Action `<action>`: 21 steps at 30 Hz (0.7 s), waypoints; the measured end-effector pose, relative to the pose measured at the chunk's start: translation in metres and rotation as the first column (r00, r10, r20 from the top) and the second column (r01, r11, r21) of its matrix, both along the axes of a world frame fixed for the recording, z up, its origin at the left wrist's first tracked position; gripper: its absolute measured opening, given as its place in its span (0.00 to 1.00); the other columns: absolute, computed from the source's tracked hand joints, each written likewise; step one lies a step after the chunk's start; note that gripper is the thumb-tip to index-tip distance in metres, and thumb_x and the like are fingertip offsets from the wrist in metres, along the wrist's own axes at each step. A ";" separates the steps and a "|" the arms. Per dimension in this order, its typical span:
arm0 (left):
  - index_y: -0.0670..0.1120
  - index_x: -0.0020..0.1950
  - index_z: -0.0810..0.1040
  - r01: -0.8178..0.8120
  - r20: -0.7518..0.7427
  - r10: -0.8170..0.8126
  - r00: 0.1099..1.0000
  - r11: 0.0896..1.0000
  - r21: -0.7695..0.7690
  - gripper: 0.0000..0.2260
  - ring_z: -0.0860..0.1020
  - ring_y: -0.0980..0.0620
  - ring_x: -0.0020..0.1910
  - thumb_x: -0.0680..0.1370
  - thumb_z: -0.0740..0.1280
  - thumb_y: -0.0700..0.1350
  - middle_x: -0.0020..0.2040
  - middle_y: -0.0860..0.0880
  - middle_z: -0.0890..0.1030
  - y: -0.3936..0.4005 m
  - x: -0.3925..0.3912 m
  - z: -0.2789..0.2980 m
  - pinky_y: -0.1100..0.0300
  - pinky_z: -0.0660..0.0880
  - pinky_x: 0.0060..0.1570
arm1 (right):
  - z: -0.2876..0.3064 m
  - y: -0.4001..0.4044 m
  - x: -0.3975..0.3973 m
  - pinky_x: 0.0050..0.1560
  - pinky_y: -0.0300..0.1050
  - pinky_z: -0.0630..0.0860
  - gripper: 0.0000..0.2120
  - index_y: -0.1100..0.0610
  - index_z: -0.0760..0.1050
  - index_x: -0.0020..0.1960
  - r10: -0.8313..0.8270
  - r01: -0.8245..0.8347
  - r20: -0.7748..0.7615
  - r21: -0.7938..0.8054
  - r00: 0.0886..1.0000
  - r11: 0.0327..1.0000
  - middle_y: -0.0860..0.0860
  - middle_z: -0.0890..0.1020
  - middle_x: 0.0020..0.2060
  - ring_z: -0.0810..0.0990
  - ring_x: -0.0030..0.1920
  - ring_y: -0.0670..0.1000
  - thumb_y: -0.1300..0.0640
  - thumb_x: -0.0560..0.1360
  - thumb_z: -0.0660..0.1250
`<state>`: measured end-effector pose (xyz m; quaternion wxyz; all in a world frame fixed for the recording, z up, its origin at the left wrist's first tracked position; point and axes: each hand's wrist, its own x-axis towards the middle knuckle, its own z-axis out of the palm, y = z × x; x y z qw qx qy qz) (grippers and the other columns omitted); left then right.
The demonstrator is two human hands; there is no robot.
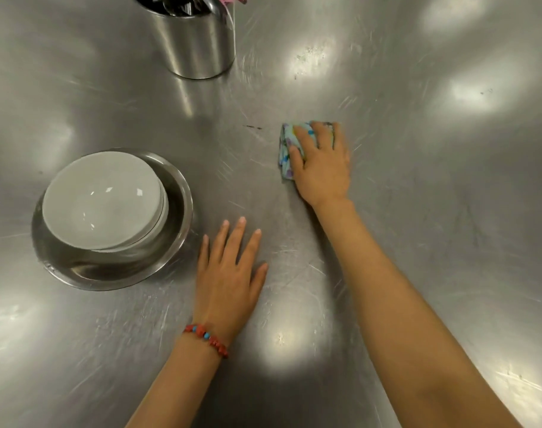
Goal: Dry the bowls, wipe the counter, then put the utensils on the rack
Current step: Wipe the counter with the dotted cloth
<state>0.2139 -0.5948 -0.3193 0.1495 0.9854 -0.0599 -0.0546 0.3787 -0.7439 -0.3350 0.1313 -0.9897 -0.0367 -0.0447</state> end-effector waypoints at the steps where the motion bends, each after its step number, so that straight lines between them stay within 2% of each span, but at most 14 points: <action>1: 0.42 0.64 0.74 0.005 -0.005 -0.005 1.000 1.000 0.001 0.23 0.71 0.36 0.64 0.75 0.54 0.52 0.65 0.38 0.74 0.001 -0.008 0.001 0.38 0.63 0.61 | 0.001 0.006 -0.016 0.70 0.51 0.57 0.20 0.50 0.67 0.69 0.007 -0.007 -0.009 -0.002 1.000 1.000 0.52 0.66 0.71 0.56 0.73 0.58 0.46 0.80 0.52; 5: 0.41 0.63 0.74 0.028 -0.052 -0.027 0.998 0.999 0.031 0.27 0.72 0.36 0.64 0.79 0.45 0.56 0.64 0.38 0.74 0.010 -0.036 0.002 0.37 0.65 0.60 | 0.002 0.017 -0.114 0.66 0.57 0.66 0.17 0.53 0.75 0.63 0.086 -0.089 0.054 0.048 0.995 0.995 0.55 0.75 0.65 0.65 0.69 0.64 0.49 0.77 0.59; 8: 0.41 0.62 0.75 0.059 -0.052 -0.058 0.997 0.998 0.024 0.24 0.72 0.35 0.63 0.76 0.52 0.54 0.64 0.37 0.74 0.017 -0.048 0.003 0.36 0.65 0.59 | 0.003 0.024 -0.185 0.62 0.57 0.71 0.17 0.51 0.76 0.61 0.081 -0.081 0.073 0.006 0.994 0.997 0.54 0.77 0.63 0.69 0.67 0.64 0.48 0.77 0.57; 11: 0.40 0.61 0.75 0.116 -0.055 -0.114 0.992 0.993 0.021 0.25 0.72 0.35 0.62 0.73 0.54 0.53 0.63 0.36 0.75 0.023 -0.061 0.006 0.36 0.66 0.58 | 0.006 0.022 -0.224 0.63 0.57 0.70 0.19 0.50 0.74 0.63 0.099 -0.098 0.016 -0.025 0.995 0.995 0.53 0.75 0.65 0.68 0.68 0.63 0.47 0.77 0.56; 13: 0.40 0.61 0.76 0.140 -0.057 -0.140 0.988 0.990 -0.008 0.24 0.73 0.34 0.61 0.74 0.54 0.53 0.63 0.36 0.75 0.027 -0.072 0.008 0.35 0.67 0.57 | 0.010 0.019 -0.235 0.66 0.57 0.67 0.19 0.51 0.72 0.65 0.101 -0.100 -0.007 0.070 0.995 0.993 0.53 0.72 0.68 0.64 0.71 0.62 0.48 0.78 0.57; 15: 0.40 0.60 0.77 0.146 -0.073 -0.148 0.986 0.989 -0.024 0.24 0.74 0.34 0.60 0.74 0.54 0.52 0.62 0.36 0.76 0.031 -0.084 0.010 0.34 0.68 0.55 | 0.017 0.020 -0.241 0.68 0.54 0.65 0.18 0.53 0.70 0.67 -0.033 0.048 -0.049 0.344 0.998 0.938 0.53 0.70 0.69 0.63 0.71 0.56 0.51 0.78 0.60; 16: 0.40 0.60 0.77 0.147 -0.087 -0.148 0.985 0.989 -0.025 0.24 0.74 0.34 0.60 0.75 0.52 0.53 0.61 0.36 0.77 0.034 -0.090 0.011 0.34 0.69 0.55 | 0.021 0.021 -0.243 0.68 0.53 0.66 0.20 0.53 0.69 0.68 -0.171 0.189 -0.082 0.476 0.982 0.859 0.54 0.69 0.69 0.65 0.69 0.53 0.52 0.77 0.62; 17: 0.40 0.59 0.77 0.148 -0.103 -0.150 0.983 0.989 -0.024 0.25 0.75 0.34 0.59 0.77 0.49 0.54 0.61 0.36 0.77 0.038 -0.096 0.012 0.34 0.69 0.55 | 0.025 0.022 -0.245 0.67 0.53 0.67 0.22 0.54 0.67 0.69 -0.328 0.344 -0.130 0.540 0.936 0.769 0.55 0.69 0.67 0.66 0.67 0.53 0.51 0.76 0.63; 19: 0.40 0.59 0.78 0.147 -0.129 -0.152 0.980 0.988 -0.045 0.32 0.75 0.34 0.60 0.80 0.40 0.57 0.61 0.36 0.77 0.044 -0.106 0.014 0.35 0.69 0.56 | 0.032 0.024 -0.245 0.64 0.54 0.68 0.27 0.57 0.65 0.69 -0.534 0.587 -0.253 0.447 0.807 0.675 0.57 0.71 0.63 0.69 0.64 0.56 0.47 0.74 0.65; 21: 0.40 0.60 0.77 0.144 -0.149 -0.153 0.977 0.987 -0.069 0.35 0.74 0.34 0.61 0.79 0.37 0.58 0.62 0.36 0.76 0.049 -0.114 0.017 0.35 0.67 0.57 | 0.037 0.028 -0.242 0.59 0.54 0.71 0.26 0.61 0.71 0.61 -0.577 0.670 -0.343 0.318 0.741 0.671 0.58 0.76 0.57 0.72 0.59 0.57 0.44 0.72 0.66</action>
